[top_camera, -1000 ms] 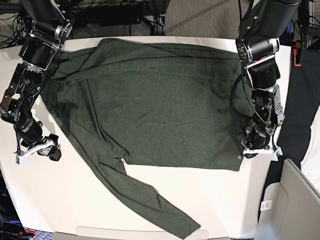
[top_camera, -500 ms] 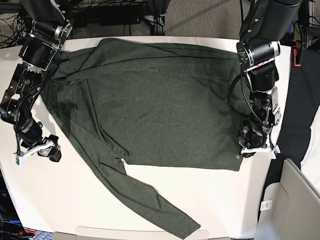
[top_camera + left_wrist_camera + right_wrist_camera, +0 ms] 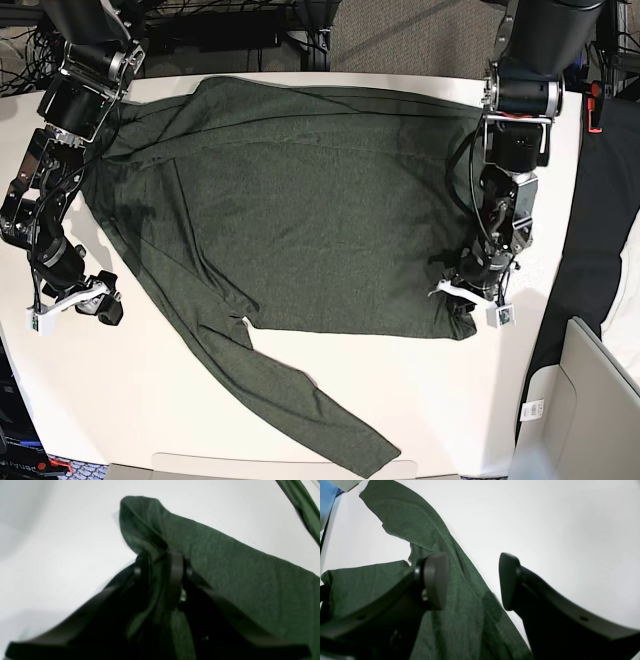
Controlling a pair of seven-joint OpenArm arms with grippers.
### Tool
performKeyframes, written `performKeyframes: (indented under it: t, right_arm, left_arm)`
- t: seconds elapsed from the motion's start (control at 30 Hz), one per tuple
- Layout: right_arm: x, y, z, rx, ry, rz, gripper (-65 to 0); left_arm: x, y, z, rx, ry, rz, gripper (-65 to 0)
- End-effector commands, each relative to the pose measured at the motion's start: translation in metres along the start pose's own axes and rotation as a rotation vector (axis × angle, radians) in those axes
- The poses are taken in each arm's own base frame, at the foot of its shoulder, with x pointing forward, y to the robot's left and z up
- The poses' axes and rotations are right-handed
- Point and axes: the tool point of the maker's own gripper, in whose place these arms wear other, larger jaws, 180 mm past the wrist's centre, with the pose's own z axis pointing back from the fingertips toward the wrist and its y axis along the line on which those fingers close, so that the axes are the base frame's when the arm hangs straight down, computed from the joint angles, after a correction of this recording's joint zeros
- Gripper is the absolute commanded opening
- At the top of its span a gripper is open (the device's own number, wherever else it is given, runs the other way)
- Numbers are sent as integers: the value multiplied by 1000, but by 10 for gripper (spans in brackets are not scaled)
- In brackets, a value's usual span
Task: Fold the T-shirt properly
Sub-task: 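Move both grippers along the shirt's side edges toward the hem, then grasp the side edges near the hem with both grippers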
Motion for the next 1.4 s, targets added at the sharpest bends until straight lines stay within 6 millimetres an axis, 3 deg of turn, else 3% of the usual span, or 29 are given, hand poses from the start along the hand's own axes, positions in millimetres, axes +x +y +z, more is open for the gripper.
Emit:
performKeyframes:
  t: [0.0, 0.07, 0.33, 0.57, 0.83, 1.0, 1.37]
  right_arm:
    - [28, 4, 5, 14, -74, 20, -328]
    - [28, 4, 4, 14, -73, 19, -328]
    - [26, 21, -10, 40, -34, 64, -328]
    - [23, 46, -30, 22, 10, 154, -328]
    - [15, 73, -59, -12, 83, 227, -328]
    - [13, 72, -73, -40, 86, 258, -328]
    - [-16, 56, -99, -57, 116, 255, -328]
  left_arm:
    - [-24, 13, 4, 30, 125, -44, -584]
    - [-25, 15, 4, 33, 129, -63, -650]
    - [-10, 51, 19, 77, 100, -107, -650]
    - [-5, 51, 41, 49, 42, -161, -650]
    - [17, 58, 61, 60, -17, -114, -650]
    - [28, 60, 64, 66, -36, -100, -650]
    - [28, 60, 64, 65, -36, -99, -650]
